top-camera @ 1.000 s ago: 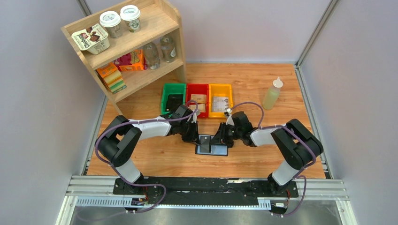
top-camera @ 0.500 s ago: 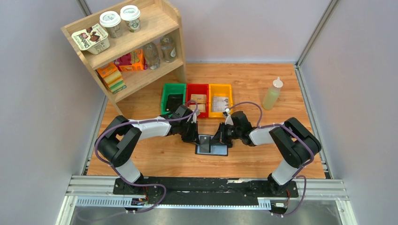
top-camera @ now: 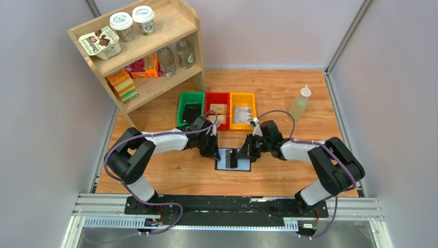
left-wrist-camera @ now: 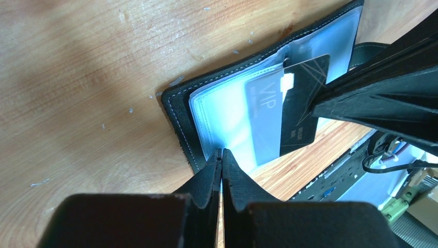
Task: Take the credit cards out of the card holder
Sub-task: Remove the credit card from the card holder, then place the credit card in the storage box.
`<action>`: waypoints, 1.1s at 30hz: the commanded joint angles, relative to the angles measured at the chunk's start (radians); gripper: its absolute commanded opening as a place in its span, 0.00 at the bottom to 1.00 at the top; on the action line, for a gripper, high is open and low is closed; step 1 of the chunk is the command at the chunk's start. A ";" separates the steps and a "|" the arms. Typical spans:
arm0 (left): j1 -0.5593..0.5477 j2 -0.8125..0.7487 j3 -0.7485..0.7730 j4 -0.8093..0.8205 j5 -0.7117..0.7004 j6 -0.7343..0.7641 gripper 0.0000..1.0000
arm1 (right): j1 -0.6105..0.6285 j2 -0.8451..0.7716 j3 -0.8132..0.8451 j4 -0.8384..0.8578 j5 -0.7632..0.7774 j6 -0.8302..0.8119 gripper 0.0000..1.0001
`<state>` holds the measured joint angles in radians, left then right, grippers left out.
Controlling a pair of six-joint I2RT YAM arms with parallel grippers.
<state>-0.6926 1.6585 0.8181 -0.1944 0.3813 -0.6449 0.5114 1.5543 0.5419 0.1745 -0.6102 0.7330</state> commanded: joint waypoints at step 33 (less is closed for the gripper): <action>0.053 -0.436 0.151 0.004 0.488 0.573 0.57 | -0.010 -0.477 0.447 -0.750 -0.232 -0.535 0.00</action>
<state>-0.6407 1.1893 0.8845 -0.1925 0.6647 -0.2230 0.4808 1.1088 0.9272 -0.5354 -0.7231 0.2920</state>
